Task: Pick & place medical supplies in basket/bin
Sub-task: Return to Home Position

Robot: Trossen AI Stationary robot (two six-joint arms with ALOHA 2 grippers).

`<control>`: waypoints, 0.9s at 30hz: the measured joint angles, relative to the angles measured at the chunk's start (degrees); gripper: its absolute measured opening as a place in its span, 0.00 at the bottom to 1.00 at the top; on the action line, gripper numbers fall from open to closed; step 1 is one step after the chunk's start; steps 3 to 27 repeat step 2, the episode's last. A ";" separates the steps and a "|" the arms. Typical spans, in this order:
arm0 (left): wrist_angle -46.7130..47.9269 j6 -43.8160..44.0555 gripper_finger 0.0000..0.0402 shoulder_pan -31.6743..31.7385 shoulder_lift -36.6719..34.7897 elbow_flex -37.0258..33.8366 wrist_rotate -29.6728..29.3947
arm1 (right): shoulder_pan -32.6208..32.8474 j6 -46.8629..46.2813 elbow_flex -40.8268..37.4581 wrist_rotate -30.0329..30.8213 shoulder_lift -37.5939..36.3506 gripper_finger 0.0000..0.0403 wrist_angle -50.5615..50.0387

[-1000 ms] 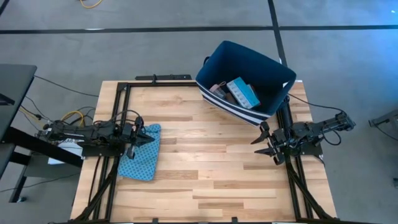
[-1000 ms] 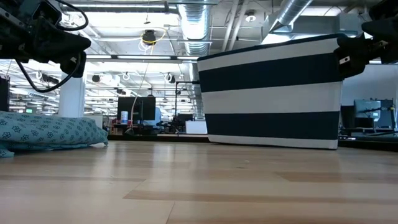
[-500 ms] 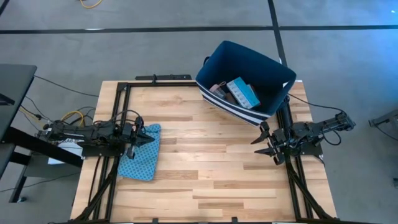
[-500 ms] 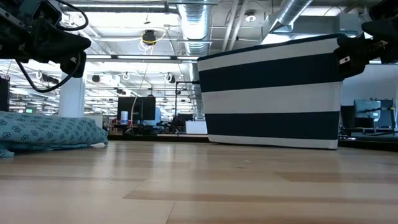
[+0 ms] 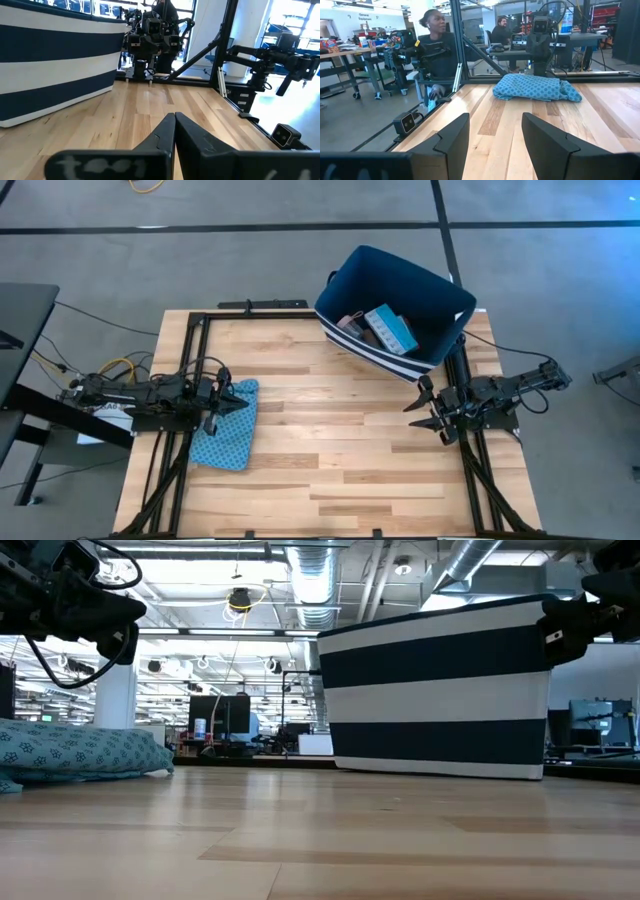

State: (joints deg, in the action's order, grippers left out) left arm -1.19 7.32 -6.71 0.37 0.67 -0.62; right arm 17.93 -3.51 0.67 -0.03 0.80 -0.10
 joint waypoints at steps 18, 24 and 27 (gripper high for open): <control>0.02 -0.01 0.00 -0.02 -0.01 0.00 0.00 | 0.00 0.00 0.00 0.02 0.00 0.43 0.00; 0.02 -0.01 0.00 -0.02 -0.01 0.00 0.00 | 0.00 0.00 0.00 0.02 0.00 0.43 0.00; 0.02 -0.01 0.00 -0.02 -0.01 0.00 0.00 | 0.00 0.00 0.00 0.02 0.00 0.43 0.00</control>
